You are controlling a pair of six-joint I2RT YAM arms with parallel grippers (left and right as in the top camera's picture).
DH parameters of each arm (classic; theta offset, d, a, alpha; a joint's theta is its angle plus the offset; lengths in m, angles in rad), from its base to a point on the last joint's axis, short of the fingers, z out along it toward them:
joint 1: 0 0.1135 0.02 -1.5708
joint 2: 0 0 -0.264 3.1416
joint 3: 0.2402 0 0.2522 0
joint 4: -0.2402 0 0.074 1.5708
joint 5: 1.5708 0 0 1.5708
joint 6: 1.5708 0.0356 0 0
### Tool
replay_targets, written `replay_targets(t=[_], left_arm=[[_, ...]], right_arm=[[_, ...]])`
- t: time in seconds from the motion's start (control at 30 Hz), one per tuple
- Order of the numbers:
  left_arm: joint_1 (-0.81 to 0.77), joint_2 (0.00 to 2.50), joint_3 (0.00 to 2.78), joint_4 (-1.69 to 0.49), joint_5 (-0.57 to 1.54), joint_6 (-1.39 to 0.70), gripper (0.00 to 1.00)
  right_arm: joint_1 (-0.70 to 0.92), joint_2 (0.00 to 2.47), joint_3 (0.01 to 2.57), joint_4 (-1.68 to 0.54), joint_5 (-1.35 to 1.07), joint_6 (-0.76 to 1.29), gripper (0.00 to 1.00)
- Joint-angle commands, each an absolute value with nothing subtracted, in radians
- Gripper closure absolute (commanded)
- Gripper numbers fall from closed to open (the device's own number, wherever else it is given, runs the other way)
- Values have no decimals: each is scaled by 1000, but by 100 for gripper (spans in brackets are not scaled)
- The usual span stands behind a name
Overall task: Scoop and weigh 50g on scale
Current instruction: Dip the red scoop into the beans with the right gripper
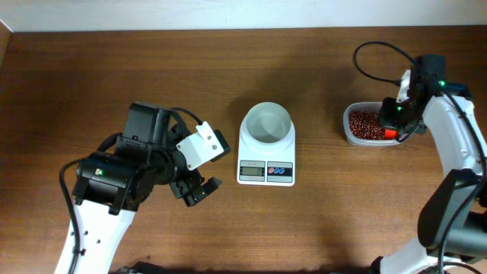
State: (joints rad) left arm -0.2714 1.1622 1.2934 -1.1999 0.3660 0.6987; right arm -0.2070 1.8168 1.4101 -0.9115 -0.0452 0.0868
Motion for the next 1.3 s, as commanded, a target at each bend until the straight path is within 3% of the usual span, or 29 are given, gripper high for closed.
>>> replay_targets(t=[0.0,1.27], left_arm=[[-266,1157,1310,-1198,366,694,1],[-266,1157,1310,-1198,366,694,1]], right_arm=[[-238,1840,1402,-941,-145,55,96],[-297,1931,1410,-981,-259,56,96]])
